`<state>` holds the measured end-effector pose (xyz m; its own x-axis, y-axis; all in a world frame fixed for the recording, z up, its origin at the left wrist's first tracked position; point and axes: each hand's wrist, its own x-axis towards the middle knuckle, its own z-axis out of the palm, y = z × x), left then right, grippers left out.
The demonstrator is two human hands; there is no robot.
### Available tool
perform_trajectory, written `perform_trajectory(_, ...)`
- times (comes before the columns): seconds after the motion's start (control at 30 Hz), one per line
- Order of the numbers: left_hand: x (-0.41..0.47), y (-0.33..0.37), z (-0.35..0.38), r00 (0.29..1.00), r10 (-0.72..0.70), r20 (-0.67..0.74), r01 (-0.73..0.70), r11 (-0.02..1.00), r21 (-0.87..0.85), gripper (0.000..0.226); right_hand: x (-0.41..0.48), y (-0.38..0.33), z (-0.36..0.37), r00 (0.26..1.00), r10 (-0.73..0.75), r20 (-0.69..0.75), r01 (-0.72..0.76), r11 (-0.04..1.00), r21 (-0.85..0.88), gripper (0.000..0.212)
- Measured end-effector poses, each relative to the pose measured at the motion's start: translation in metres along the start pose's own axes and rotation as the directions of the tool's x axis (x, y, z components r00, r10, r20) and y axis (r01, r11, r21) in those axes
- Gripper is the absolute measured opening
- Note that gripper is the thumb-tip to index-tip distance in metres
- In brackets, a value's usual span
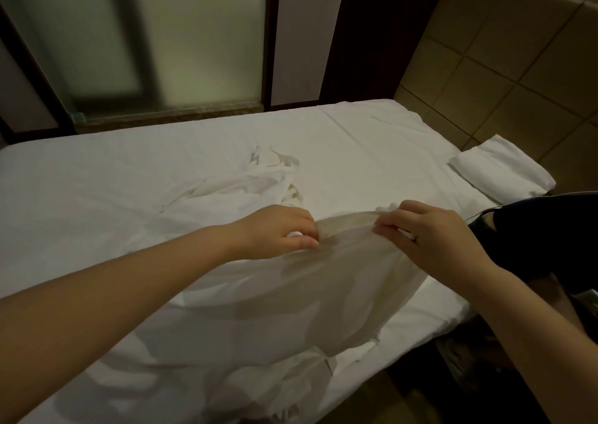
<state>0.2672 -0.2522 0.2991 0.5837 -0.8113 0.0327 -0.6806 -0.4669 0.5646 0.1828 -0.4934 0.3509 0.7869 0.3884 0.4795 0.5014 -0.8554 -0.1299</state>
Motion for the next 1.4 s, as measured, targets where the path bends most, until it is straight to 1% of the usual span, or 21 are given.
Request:
perform_trajectory(0.07,0.001,0.0,0.006,0.998,0.021,-0.058,-0.018,0.999,0.05,0.04,-0.001,-0.001,0.0,1.0,-0.004,-0.004,0.004,1.0,0.025,0.036)
perform_trajectory(0.13,0.004,0.001,0.009,0.987,0.02,-0.161,-0.014,0.999,0.039,0.049,-0.001,-0.004,-0.002,1.0,-0.029,0.004,0.028,0.999,0.041,0.035)
perform_trajectory(0.17,0.006,0.003,0.01,0.982,0.029,-0.185,-0.022,0.999,0.041,0.051,-0.001,-0.005,-0.003,0.999,-0.044,0.011,0.044,0.998,0.039,0.035)
perform_trajectory(0.27,0.015,0.011,0.014,0.991,0.064,-0.119,-0.055,0.995,0.077,0.036,-0.002,-0.007,-0.007,0.996,-0.085,0.035,0.084,0.996,0.019,0.032)
perform_trajectory(0.33,0.02,0.015,0.019,0.991,0.096,-0.094,-0.096,0.995,0.011,0.026,-0.002,-0.008,-0.009,0.995,-0.092,0.04,0.092,0.996,0.004,0.032)
perform_trajectory(0.4,0.023,0.018,0.022,0.989,0.099,-0.113,-0.11,0.989,-0.099,0.022,-0.004,-0.008,-0.009,0.997,-0.075,0.031,0.075,0.997,-0.007,0.034)
perform_trajectory(0.47,0.025,0.017,0.022,0.989,0.042,-0.141,-0.065,0.984,-0.167,0.025,-0.007,-0.005,-0.008,0.999,-0.053,0.014,0.053,0.999,-0.005,0.038)
perform_trajectory(0.53,0.022,0.012,0.017,0.987,-0.022,-0.159,-0.014,0.975,-0.221,0.022,-0.009,-0.001,-0.007,0.999,-0.034,-0.001,0.034,0.999,-0.001,0.048)
perform_trajectory(0.6,0.016,0.006,0.012,0.989,-0.027,-0.142,-0.009,0.969,-0.246,0.021,-0.011,0.002,-0.007,1.0,-0.005,-0.012,0.005,1.0,-0.006,0.049)
perform_trajectory(0.7,0.007,0.0,0.01,1.0,0.018,-0.016,-0.02,0.987,-0.16,0.021,-0.014,0.003,-0.007,0.999,0.043,-0.02,-0.044,0.999,-0.015,0.038)
perform_trajectory(0.73,0.006,-0.002,0.011,0.999,0.044,-0.004,-0.045,0.995,-0.094,0.024,-0.014,0.003,-0.006,0.999,0.045,-0.017,-0.046,0.999,-0.02,0.038)
perform_trajectory(0.8,0.004,-0.005,0.014,0.989,0.139,-0.04,-0.137,0.989,0.048,0.035,-0.014,0.001,-0.005,0.999,0.036,-0.01,-0.036,0.999,-0.036,0.038)
perform_trajectory(0.87,0.004,-0.01,0.015,0.986,0.168,-0.024,-0.162,0.975,0.153,0.036,-0.012,0.001,-0.007,0.999,0.039,-0.02,-0.04,0.998,-0.044,0.039)
perform_trajectory(0.9,0.004,-0.013,0.017,0.988,0.152,-0.011,-0.148,0.977,0.156,0.033,-0.01,0.001,-0.01,0.998,0.05,-0.031,-0.051,0.998,-0.034,0.039)
perform_trajectory(0.93,0.003,-0.013,0.018,0.992,0.123,-0.009,-0.121,0.986,0.116,0.031,-0.009,0.002,-0.013,0.997,0.065,-0.042,-0.066,0.998,-0.015,0.04)
perform_trajectory(1.0,0.001,-0.01,0.016,0.993,0.085,-0.078,-0.082,0.996,0.038,0.032,-0.006,0.003,-0.019,0.995,0.084,-0.053,-0.083,0.996,0.036,0.042)
perform_trajectory(1.07,0.002,-0.007,0.014,0.971,0.132,-0.2,-0.129,0.991,0.026,0.037,-0.004,0.004,-0.023,0.996,0.06,-0.061,-0.057,0.997,0.059,0.043)
perform_trajectory(1.13,0.005,-0.003,0.011,0.964,0.138,-0.228,-0.129,0.99,0.051,0.03,-0.005,0.002,-0.024,0.998,0.002,-0.06,0.001,0.999,0.042,0.051)
perform_trajectory(1.23,0.01,0.0,0.008,0.98,0.084,-0.179,-0.075,0.996,0.058,0.016,-0.012,-0.002,-0.024,0.994,-0.098,-0.045,0.097,0.995,-0.026,0.058)
perform_trajectory(1.33,0.02,0.002,0.0,0.988,0.082,-0.13,-0.078,0.996,0.034,0.011,-0.019,-0.006,-0.027,0.986,-0.166,-0.012,0.164,0.983,-0.081,0.055)
perform_trajectory(1.4,0.03,0.005,-0.005,0.996,0.073,-0.052,-0.073,0.997,0.019,0.01,-0.022,-0.008,-0.029,0.978,-0.209,-0.002,0.207,0.973,-0.103,0.048)
